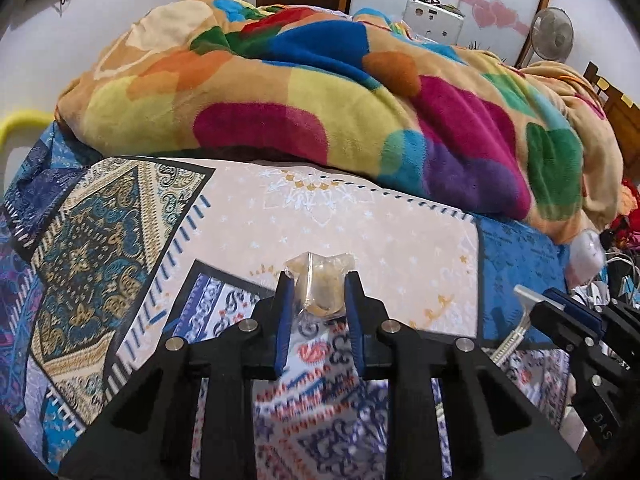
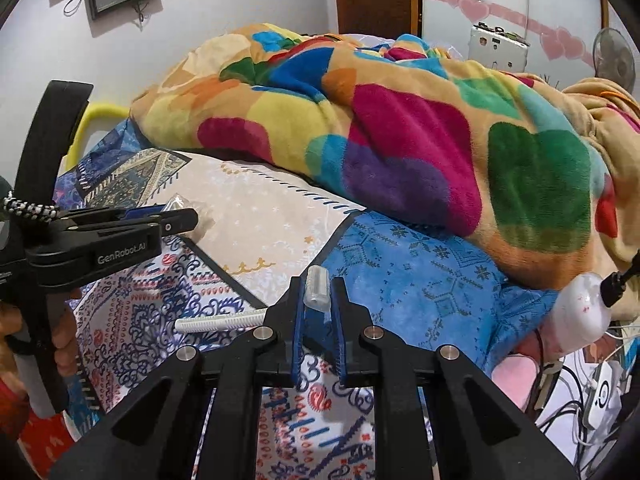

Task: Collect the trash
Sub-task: 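Carry the plastic bag and white tube with both tools over the white bucket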

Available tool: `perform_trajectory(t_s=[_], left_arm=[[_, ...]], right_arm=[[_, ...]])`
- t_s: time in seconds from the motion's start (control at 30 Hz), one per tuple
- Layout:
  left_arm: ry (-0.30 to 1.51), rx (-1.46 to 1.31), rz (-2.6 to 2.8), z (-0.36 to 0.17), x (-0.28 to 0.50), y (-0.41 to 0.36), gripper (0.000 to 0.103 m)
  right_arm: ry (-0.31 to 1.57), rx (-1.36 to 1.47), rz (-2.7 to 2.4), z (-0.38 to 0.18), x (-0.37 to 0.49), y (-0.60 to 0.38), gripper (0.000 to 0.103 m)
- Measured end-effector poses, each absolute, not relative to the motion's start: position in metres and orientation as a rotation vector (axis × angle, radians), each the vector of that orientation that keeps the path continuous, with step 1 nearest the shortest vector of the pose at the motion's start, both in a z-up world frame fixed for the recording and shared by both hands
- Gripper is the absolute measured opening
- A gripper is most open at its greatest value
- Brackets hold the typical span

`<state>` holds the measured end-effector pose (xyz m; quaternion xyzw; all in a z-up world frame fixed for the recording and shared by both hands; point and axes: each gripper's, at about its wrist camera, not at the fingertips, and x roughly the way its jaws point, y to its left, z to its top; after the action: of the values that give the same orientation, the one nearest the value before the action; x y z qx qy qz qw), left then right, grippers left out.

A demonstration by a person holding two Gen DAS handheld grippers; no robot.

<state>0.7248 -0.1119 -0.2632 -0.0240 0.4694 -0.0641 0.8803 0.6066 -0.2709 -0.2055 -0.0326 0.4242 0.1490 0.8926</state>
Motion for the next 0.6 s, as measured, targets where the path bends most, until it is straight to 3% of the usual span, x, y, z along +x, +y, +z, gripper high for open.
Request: perform_trajectory(t_s=[0.6], left_arm=[[0.86,-0.084,-0.144,-0.146,0.609,-0.071,0.024]], right_arm=[[0.779,-0.093,0.356,-0.123,0.546,-0.244,0.012]])
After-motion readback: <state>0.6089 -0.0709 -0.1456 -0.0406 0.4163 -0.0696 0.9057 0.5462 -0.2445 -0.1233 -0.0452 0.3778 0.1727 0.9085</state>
